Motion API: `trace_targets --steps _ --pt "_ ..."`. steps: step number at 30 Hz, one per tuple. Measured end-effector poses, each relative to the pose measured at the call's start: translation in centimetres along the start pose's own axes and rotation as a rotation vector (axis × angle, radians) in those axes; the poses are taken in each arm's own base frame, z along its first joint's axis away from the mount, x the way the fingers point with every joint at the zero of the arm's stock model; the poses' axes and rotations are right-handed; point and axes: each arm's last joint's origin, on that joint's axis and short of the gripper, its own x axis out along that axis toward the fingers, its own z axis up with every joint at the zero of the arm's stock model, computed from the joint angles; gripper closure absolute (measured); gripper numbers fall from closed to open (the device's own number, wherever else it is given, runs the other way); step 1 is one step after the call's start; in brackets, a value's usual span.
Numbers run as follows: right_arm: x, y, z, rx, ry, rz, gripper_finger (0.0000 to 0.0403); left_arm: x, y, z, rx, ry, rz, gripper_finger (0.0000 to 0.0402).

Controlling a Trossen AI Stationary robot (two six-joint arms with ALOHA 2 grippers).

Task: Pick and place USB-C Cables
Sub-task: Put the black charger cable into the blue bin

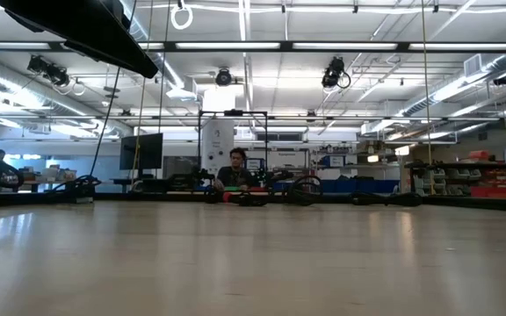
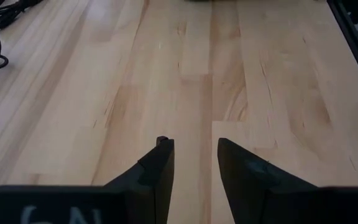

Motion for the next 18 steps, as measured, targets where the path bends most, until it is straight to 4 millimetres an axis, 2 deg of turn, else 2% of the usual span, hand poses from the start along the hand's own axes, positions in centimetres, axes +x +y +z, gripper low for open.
trace_targets --steps 4,9,12,15,18 --pt "-2.4 0.4 0.7 0.052 -0.34 0.007 0.025 0.0 0.0 0.0 -0.007 -0.001 0.0 0.0271" --pt "-3.4 2.8 3.1 0.059 -0.992 0.103 0.0249 0.0 0.1 0.0 -0.025 -0.017 0.031 0.0272" --pt "-2.9 4.5 4.9 0.049 -1.279 0.119 0.0251 0.1 0.6 0.3 -0.139 -0.075 0.139 0.0271" --pt "-1.6 5.8 7.4 0.014 -1.431 0.14 0.0251 0.4 1.7 0.7 -0.232 -0.131 0.263 0.0274" --pt "0.3 6.5 10.3 0.011 -1.546 0.176 0.0251 1.2 4.0 1.3 -0.293 -0.104 0.33 0.0282"
